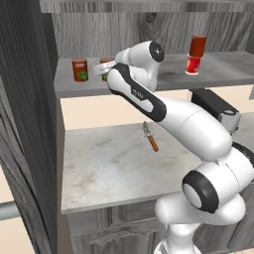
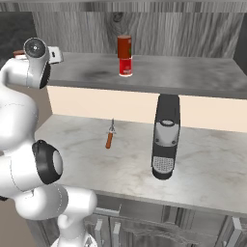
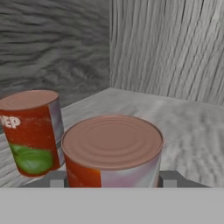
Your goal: Stack two cans on top of the other two cans in the cabinet.
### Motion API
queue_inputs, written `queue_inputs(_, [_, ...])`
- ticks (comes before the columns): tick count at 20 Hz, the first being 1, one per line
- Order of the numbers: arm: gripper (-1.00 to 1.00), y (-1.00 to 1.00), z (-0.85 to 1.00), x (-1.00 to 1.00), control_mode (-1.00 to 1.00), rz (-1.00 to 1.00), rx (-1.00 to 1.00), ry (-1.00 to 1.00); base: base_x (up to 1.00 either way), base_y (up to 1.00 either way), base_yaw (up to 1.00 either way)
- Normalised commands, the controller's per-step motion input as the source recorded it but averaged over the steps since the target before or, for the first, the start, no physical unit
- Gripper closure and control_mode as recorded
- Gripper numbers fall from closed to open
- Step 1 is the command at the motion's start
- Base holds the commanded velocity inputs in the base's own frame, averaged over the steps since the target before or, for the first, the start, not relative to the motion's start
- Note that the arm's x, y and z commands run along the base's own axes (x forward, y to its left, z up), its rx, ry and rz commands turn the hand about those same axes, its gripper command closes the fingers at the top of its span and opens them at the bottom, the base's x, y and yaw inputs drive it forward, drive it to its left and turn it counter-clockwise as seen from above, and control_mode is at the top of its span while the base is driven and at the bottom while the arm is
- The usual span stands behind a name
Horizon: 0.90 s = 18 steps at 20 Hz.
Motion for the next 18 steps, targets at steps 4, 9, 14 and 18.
queue_inputs(4, [1.00,0.00,0.00,0.00,-1.00,0.05,0.00,-0.01,0.00,0.00,0.00])
queue_inputs(9, [1.00,0.00,0.00,0.00,-1.00,0.07,0.07,-0.13,0.00,0.00,0.00])
queue_inputs(14, [1.00,0.00,0.04,0.00,-1.00,0.07,0.10,-0.12,0.00,0.00,0.00])
queue_inputs(18, [1.00,0.00,0.21,-0.02,-1.00,0.05,0.09,-0.01,0.00,0.00,0.00])
